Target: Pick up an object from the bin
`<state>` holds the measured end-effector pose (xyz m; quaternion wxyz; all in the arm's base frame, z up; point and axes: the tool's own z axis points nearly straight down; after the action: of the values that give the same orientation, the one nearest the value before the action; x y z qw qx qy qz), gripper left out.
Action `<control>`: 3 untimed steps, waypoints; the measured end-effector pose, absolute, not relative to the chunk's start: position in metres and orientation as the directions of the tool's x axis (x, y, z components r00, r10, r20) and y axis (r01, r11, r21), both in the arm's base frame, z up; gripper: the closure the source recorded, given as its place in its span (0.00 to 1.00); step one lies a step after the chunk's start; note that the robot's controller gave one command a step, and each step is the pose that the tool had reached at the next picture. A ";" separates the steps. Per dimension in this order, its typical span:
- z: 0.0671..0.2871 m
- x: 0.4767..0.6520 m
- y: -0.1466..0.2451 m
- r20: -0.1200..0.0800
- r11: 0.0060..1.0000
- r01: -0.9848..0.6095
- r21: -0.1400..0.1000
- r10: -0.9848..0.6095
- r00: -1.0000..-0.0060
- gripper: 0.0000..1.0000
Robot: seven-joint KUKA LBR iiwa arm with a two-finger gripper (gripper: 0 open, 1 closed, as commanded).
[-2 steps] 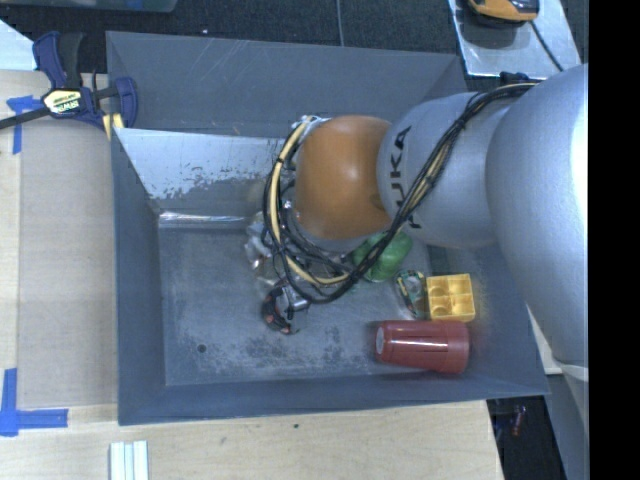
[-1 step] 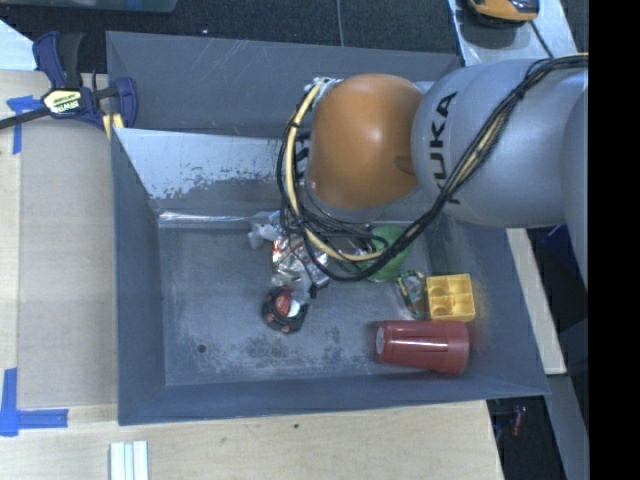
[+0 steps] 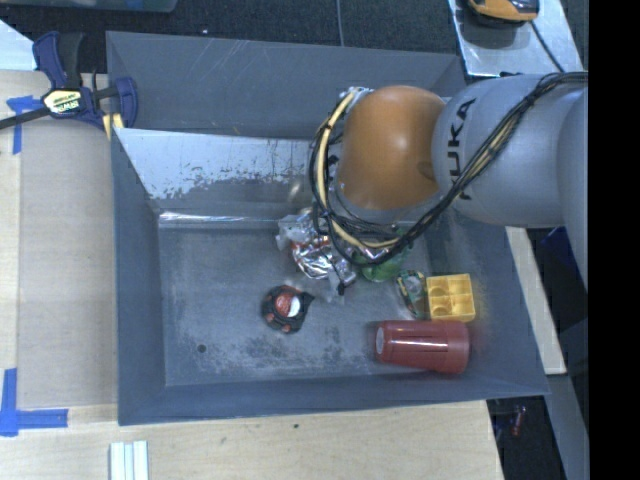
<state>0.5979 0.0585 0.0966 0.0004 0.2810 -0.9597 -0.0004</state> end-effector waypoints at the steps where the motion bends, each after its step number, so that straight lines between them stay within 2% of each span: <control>1: 0.069 0.627 0.068 -0.019 0.793 -0.609 -0.005 -0.609 -0.793 0.00; 2: 0.071 0.625 0.048 -0.011 0.751 -0.661 -0.005 -0.661 -0.750 1.00; 3: 0.072 0.625 0.048 -0.012 0.751 -0.660 -0.005 -0.660 -0.751 1.00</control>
Offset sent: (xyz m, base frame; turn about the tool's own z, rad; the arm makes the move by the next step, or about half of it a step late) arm 0.0253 -0.0105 -0.0266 -0.1557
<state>0.6247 0.0480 0.0715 -0.0063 0.3528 -0.9357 0.0002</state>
